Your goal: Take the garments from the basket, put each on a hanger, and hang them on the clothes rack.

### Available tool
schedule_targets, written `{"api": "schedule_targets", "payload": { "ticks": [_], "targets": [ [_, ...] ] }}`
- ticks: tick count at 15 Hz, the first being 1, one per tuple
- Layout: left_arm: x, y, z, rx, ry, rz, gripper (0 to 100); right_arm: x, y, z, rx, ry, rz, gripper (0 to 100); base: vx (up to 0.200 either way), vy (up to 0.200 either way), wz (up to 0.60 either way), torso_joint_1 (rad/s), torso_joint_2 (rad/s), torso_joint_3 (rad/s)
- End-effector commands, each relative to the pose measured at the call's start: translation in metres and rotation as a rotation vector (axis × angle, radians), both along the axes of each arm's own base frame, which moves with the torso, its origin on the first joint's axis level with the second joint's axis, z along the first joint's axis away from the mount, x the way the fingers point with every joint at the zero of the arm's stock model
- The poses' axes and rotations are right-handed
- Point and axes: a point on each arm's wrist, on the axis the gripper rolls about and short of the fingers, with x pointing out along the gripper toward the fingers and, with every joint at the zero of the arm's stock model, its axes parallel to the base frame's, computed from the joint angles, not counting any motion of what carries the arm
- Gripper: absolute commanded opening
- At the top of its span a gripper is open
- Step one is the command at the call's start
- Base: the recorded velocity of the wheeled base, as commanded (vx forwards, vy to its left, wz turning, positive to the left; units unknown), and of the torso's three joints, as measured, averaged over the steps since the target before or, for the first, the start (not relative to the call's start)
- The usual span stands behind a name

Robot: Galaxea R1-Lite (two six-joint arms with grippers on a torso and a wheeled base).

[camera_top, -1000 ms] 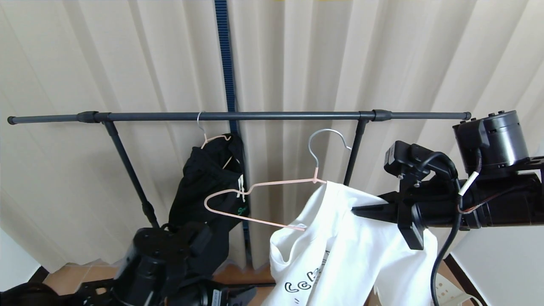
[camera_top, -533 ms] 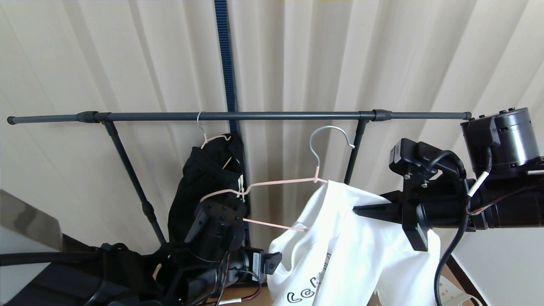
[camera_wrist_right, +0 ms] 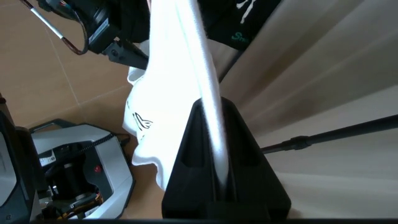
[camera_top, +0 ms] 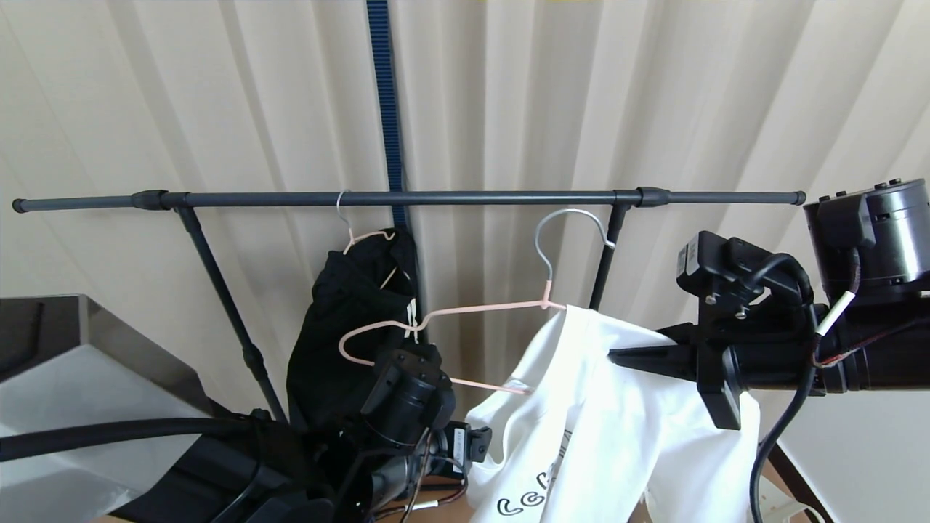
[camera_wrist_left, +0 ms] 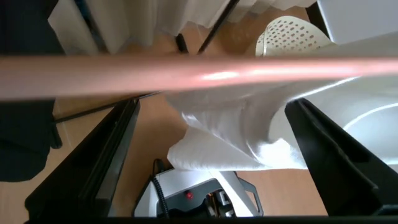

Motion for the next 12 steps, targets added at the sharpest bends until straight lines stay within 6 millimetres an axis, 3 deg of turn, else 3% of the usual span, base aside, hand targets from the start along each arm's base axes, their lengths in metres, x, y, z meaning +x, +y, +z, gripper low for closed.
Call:
{"api": "schedule_targets", "payload": {
  "ticks": [1, 2, 3, 12],
  "targets": [
    [0.001, -0.002, -0.008, 0.017, 0.014, 0.0, 100, -0.001, 0.0, 0.001, 0.001, -0.002, 0.001, 0, 0.0, 0.0, 0.0, 0.0, 0.0, 0.0],
    [0.001, -0.002, -0.007, 0.019, 0.008, 0.004, 100, 0.0, -0.001, 0.001, 0.001, -0.002, -0.001, 0, 0.0, 0.0, 0.0, 0.0, 0.0, 0.0],
    [0.0, -0.001, -0.007, 0.028, 0.004, 0.01, 0, 0.0, 0.0, 0.001, 0.002, -0.004, -0.001, 0, 0.0, 0.0, 0.0, 0.0, 0.0, 0.0],
    [-0.017, 0.015, 0.031, -0.001, -0.096, 0.013, 0, 0.004, -0.003, -0.001, -0.004, 0.003, -0.018, 0, 0.0, 0.0, 0.0, 0.0, 0.0, 0.0]
  ]
}}
